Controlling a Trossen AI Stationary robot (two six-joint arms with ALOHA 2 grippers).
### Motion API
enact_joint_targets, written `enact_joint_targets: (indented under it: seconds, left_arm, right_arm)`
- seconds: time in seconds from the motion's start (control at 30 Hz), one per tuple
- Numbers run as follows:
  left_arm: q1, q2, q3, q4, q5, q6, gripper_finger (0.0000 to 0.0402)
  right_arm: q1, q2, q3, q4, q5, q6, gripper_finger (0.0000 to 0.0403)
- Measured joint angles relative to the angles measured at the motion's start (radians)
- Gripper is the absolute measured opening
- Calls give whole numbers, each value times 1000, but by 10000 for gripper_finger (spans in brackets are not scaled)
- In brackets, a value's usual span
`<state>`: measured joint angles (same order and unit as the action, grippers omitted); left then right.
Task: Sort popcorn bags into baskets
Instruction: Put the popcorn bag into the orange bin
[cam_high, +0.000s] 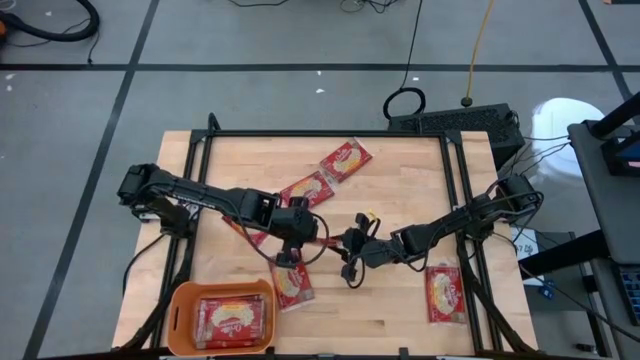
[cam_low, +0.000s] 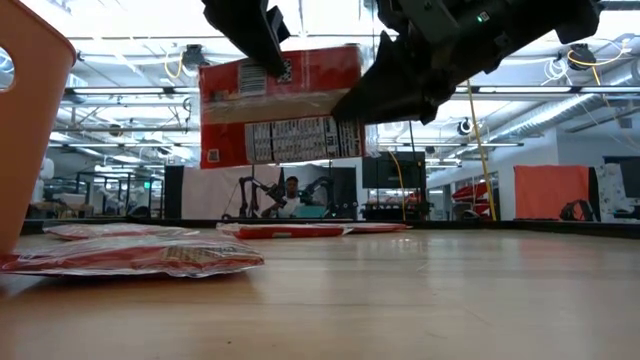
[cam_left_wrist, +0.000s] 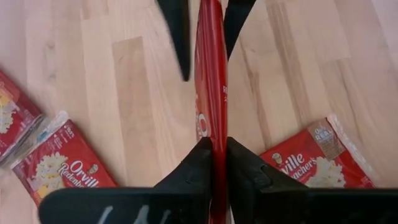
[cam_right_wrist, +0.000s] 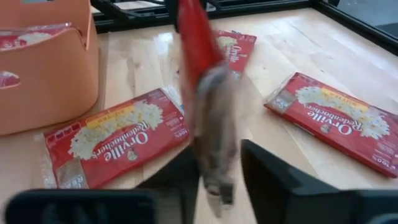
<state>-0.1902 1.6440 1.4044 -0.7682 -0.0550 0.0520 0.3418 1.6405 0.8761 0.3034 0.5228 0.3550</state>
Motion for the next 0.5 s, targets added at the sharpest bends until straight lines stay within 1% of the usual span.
enact_joint_targets:
  seconds: [0.1,0.23,0.37,0.5]
  left_arm:
    - [-19,-2,0,-13,-2,3,19]
    - [-44,-10,0,-46,-5,-10,19]
    - [-75,-34,0,-123,-41,-51,34]
    - [-110,-71,-2,-193,-70,-77,31]
  right_arm:
    - [0,0,0,17,2,1,155]
    - [1,-5,0,23,1,0,206]
    - [7,-18,0,17,1,-8,236]
    - [22,-29,0,26,3,-43,247]
